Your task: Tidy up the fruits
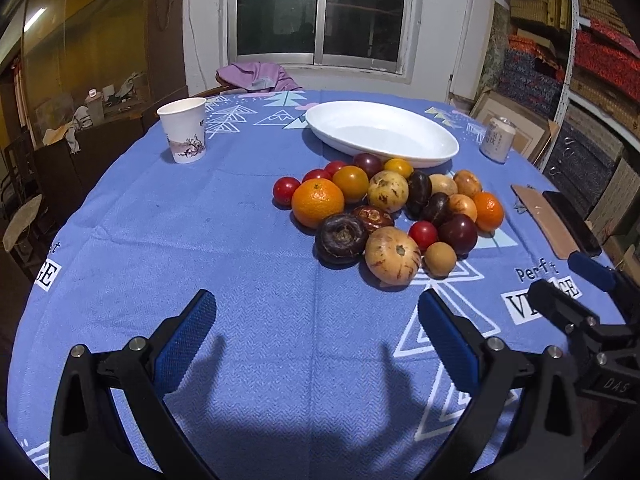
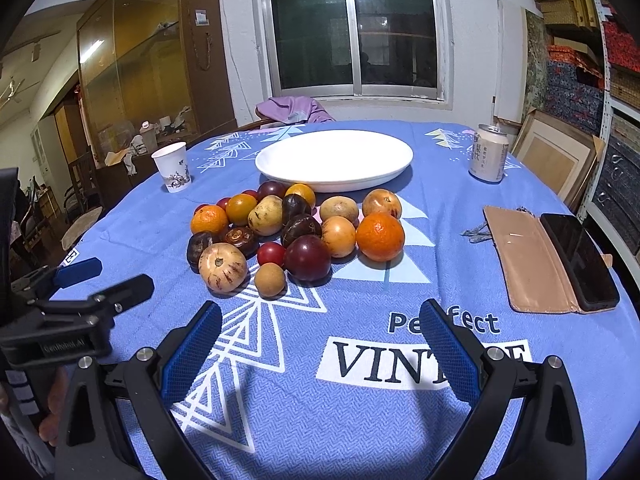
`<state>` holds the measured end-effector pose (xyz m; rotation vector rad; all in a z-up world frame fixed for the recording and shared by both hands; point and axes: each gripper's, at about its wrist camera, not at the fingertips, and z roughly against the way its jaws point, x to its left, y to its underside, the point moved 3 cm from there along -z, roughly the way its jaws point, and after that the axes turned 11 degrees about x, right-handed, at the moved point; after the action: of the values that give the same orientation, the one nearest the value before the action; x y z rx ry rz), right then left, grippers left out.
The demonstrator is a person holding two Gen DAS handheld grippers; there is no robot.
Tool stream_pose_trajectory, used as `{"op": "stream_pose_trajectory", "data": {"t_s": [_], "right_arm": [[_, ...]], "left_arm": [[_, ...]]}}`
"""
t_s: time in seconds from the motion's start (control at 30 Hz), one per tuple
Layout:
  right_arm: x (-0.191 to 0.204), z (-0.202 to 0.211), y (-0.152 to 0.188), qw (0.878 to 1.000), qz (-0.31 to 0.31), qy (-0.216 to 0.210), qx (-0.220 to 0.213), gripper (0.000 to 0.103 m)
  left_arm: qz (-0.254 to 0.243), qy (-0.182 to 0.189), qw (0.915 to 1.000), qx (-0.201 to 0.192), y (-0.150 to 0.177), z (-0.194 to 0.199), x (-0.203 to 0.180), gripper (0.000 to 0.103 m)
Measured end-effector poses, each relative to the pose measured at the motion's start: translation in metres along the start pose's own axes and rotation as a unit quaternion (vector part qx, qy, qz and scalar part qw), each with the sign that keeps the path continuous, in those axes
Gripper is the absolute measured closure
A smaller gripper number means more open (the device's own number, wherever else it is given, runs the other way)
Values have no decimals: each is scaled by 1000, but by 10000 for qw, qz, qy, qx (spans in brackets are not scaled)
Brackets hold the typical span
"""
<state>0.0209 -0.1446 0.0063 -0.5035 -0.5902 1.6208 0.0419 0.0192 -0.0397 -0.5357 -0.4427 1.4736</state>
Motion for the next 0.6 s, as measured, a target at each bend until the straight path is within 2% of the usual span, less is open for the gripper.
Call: {"op": "stream_pose_trajectory", "data": {"t_s": [0.17, 0.3, 0.37, 0.6], "right_arm": [[-4, 2, 1, 10000, -92, 6, -35, 3], [-9, 2, -2, 9990, -219, -351, 180, 3], [-13, 4, -6, 9978, -201, -547, 302, 3], [-39, -2, -39, 9986, 35, -161, 510, 3]], "left_arm": [[-118, 43, 9999, 98, 1, -4, -5, 4], [-247, -57, 9996, 107, 0, -4, -11, 4], [-293, 15, 9993, 219, -5, -7, -13, 4], [-512, 232, 9973, 479, -27, -24, -18, 4]]}}
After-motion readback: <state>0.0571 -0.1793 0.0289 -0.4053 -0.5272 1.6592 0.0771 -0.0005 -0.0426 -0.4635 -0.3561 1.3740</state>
